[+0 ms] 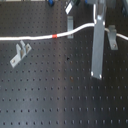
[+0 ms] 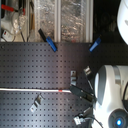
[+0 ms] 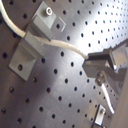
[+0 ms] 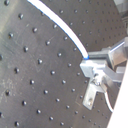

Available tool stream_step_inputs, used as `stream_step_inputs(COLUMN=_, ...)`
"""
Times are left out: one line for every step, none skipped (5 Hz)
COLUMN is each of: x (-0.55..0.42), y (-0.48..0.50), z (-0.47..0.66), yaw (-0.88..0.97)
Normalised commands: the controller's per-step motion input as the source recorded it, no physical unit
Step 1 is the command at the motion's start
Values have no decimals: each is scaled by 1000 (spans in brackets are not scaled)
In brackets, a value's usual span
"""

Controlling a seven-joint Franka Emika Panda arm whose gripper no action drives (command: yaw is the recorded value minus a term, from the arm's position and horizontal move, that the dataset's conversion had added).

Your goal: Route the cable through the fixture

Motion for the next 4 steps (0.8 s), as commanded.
stream_step_inputs(x=5, y=147, z=134, yaw=0)
stream_step_inputs(x=7, y=28, z=0, yaw=0)
stream_step_inputs(x=-125, y=640, z=273, yaw=0)
stream_step_inputs(x=-578, y=428, z=196, yaw=134)
